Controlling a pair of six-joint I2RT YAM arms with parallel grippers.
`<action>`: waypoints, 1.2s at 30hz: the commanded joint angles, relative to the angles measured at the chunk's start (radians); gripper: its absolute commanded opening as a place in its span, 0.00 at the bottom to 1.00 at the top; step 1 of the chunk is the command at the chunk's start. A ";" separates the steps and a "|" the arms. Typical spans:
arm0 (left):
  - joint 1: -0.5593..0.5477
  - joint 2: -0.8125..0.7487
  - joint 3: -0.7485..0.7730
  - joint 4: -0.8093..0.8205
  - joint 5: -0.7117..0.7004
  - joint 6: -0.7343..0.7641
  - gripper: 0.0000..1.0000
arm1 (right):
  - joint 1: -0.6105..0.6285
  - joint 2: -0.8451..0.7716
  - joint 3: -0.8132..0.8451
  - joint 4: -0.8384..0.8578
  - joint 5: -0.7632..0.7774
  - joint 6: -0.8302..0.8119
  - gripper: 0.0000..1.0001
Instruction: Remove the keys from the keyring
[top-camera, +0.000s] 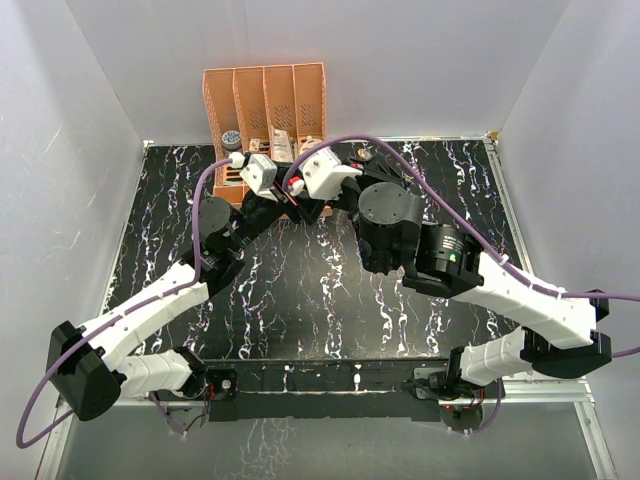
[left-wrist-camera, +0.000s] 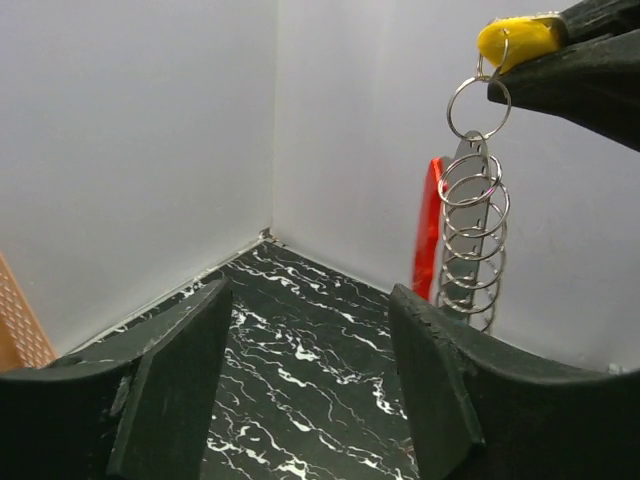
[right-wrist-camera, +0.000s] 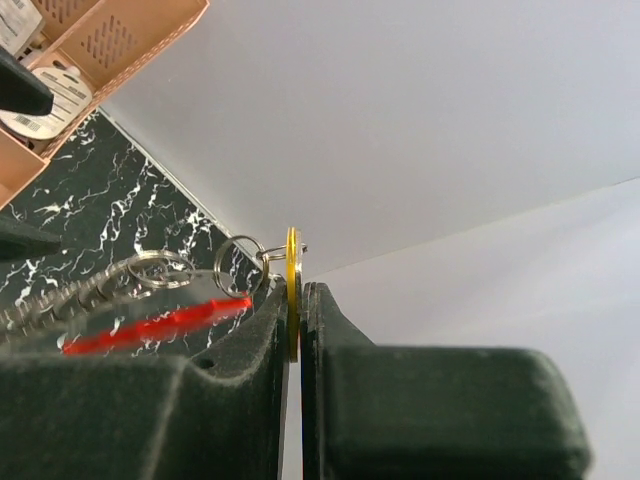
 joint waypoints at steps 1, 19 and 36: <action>0.001 -0.032 0.032 0.025 -0.046 0.006 0.64 | 0.006 -0.027 0.015 0.051 -0.043 -0.061 0.00; 0.035 -0.123 -0.051 0.023 -0.108 0.060 0.65 | 0.006 -0.109 -0.045 -0.082 -0.331 0.080 0.00; 0.185 0.008 0.147 0.105 0.370 -0.284 0.72 | 0.006 -0.133 -0.095 -0.089 -0.333 0.127 0.00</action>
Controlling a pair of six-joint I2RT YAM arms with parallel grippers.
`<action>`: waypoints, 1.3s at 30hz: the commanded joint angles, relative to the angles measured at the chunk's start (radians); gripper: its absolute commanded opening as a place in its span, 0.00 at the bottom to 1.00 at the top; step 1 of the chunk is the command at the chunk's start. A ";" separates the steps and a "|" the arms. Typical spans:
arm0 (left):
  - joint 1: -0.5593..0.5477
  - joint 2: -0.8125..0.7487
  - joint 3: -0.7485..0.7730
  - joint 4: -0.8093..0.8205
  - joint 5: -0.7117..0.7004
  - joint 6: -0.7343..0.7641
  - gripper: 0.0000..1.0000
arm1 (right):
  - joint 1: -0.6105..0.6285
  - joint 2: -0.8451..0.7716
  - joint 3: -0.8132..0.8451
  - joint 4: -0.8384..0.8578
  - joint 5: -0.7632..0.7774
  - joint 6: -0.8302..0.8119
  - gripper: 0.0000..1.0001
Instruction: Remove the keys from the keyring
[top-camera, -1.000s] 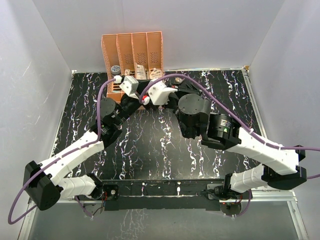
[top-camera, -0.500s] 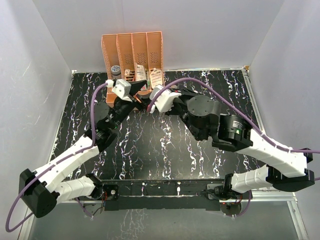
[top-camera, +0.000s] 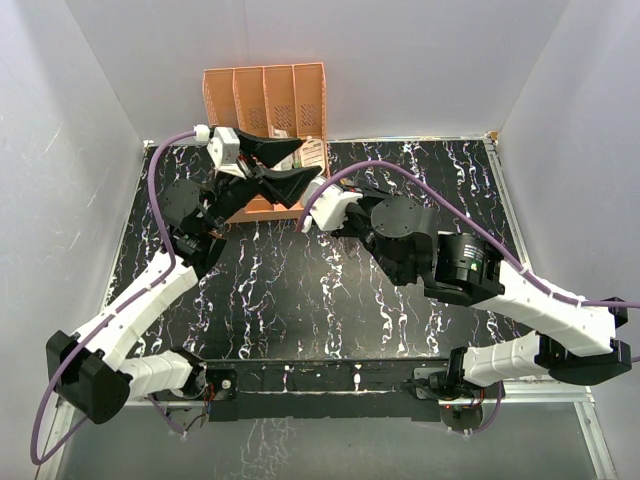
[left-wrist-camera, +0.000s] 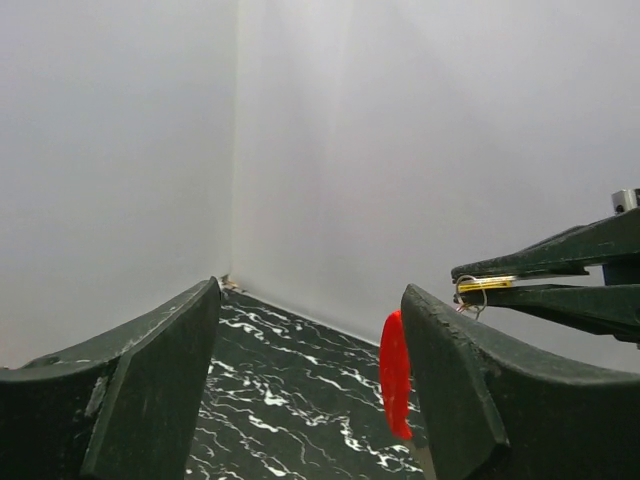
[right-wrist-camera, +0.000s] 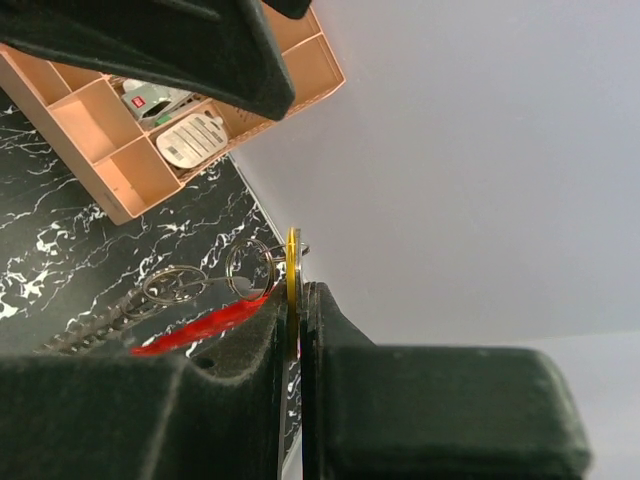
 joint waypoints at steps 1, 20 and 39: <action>0.011 0.024 0.049 0.071 0.141 -0.097 0.74 | 0.006 -0.027 0.006 0.055 0.002 0.015 0.00; 0.011 0.078 0.005 0.219 0.309 -0.149 0.75 | 0.006 -0.017 0.005 0.077 0.006 0.011 0.00; 0.011 0.190 0.034 0.354 0.370 -0.188 0.63 | 0.006 -0.023 -0.006 0.093 0.004 0.011 0.00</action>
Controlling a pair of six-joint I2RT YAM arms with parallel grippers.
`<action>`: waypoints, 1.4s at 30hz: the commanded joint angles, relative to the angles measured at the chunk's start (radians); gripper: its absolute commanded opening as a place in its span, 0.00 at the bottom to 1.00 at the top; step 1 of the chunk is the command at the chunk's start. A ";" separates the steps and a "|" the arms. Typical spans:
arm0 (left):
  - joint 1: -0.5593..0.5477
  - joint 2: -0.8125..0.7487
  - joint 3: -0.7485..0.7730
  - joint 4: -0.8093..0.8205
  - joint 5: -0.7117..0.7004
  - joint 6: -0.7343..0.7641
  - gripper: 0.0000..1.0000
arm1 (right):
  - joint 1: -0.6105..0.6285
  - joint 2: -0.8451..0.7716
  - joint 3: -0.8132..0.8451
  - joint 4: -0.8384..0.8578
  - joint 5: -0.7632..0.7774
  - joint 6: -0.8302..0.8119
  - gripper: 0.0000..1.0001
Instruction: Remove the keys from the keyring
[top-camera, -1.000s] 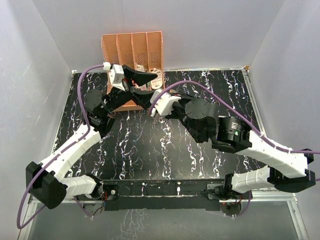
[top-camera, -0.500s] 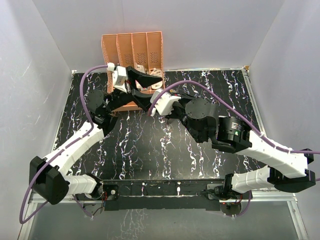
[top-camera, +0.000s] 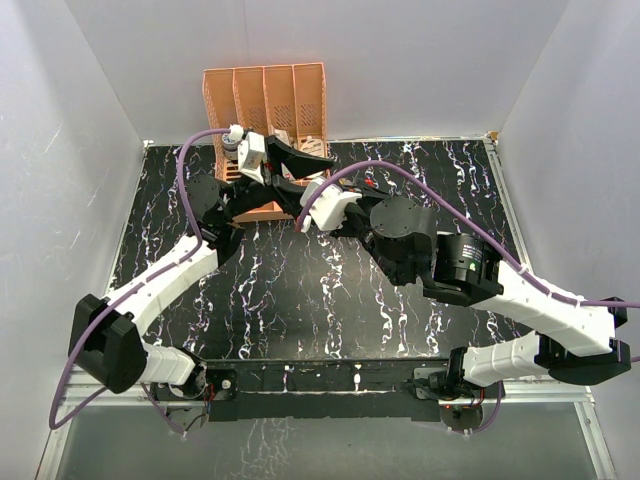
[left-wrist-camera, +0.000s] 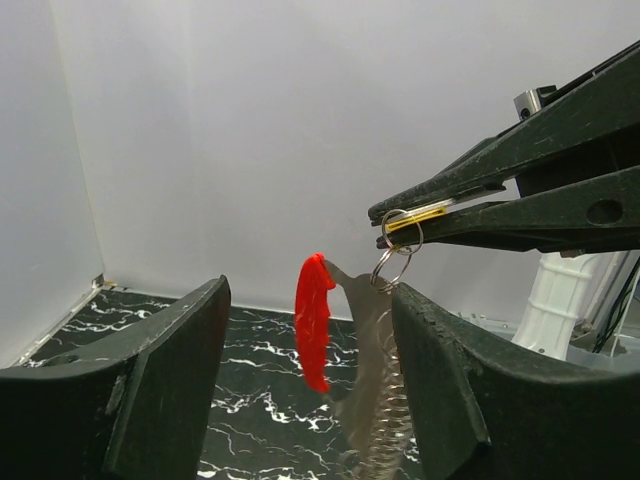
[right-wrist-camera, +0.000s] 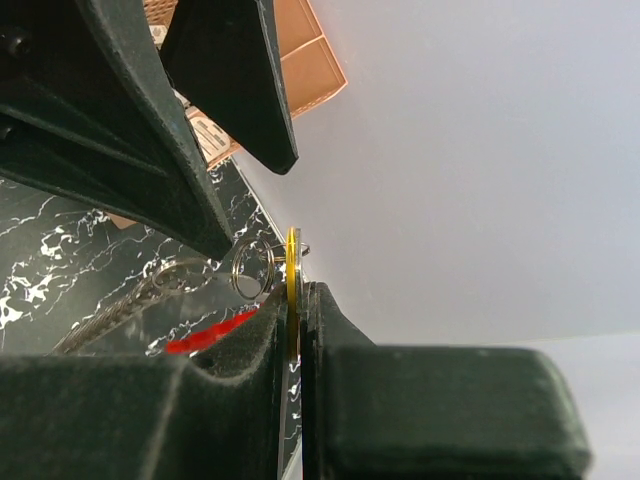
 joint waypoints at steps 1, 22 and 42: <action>0.003 0.008 0.029 0.103 0.034 -0.038 0.63 | 0.006 -0.025 0.000 0.084 0.008 0.002 0.00; 0.003 0.085 0.061 0.271 0.098 -0.164 0.43 | 0.005 -0.028 -0.012 0.101 0.009 0.006 0.00; 0.001 0.111 0.066 0.379 0.134 -0.256 0.32 | 0.006 -0.028 -0.020 0.114 0.013 0.008 0.00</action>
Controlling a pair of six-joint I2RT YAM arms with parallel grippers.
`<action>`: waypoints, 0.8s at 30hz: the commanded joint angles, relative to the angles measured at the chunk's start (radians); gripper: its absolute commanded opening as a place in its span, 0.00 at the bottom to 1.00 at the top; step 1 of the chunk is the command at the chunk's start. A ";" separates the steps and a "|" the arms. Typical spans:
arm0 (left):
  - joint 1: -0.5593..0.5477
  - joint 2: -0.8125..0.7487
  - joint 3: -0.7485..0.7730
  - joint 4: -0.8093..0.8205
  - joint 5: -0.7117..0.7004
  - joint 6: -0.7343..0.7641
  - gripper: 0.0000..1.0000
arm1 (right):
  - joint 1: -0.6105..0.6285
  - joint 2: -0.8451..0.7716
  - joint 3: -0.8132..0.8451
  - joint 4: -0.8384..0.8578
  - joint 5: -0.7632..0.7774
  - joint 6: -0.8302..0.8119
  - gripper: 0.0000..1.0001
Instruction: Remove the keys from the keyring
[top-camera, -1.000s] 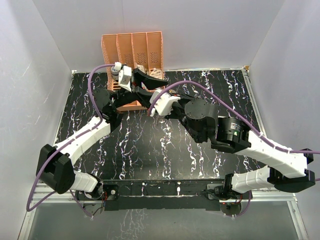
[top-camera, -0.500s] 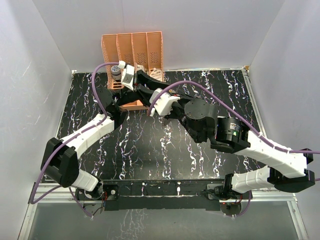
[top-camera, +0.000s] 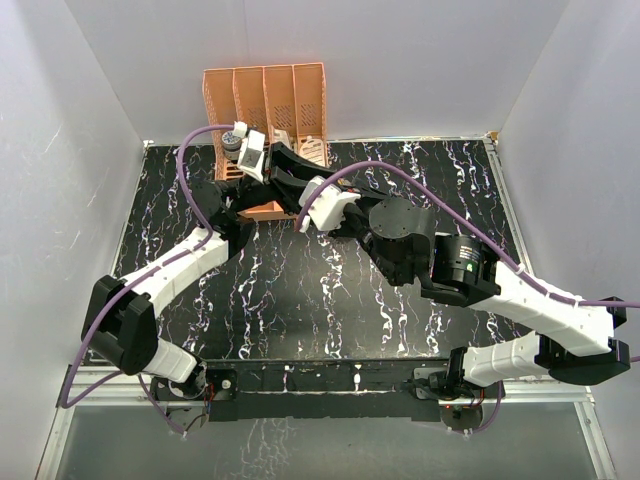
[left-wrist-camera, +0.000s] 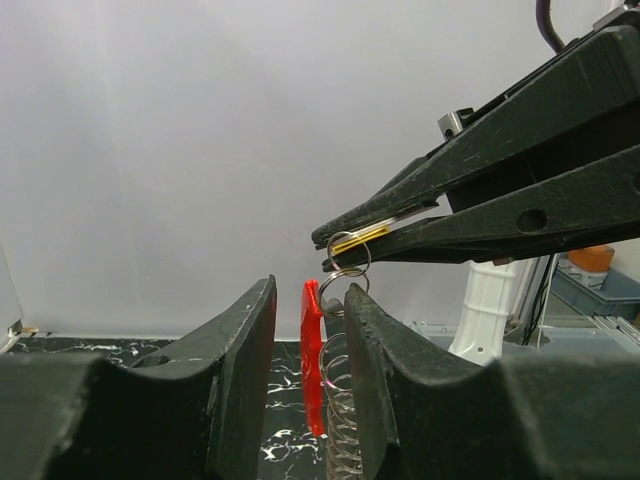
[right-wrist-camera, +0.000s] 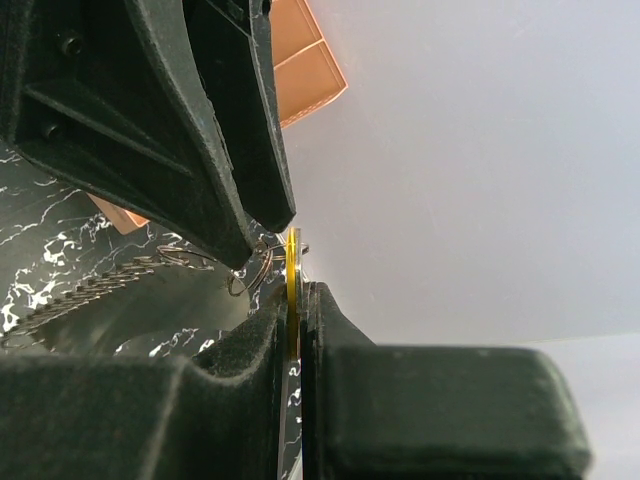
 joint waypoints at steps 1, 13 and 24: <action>0.001 0.001 0.044 0.101 0.032 -0.044 0.30 | 0.006 -0.027 -0.003 0.087 0.013 0.008 0.00; -0.003 0.049 0.068 0.185 0.124 -0.136 0.29 | 0.006 -0.018 0.006 0.082 0.013 0.011 0.00; -0.003 -0.005 0.034 0.070 0.090 -0.018 0.32 | 0.006 -0.022 0.009 0.077 0.018 0.014 0.00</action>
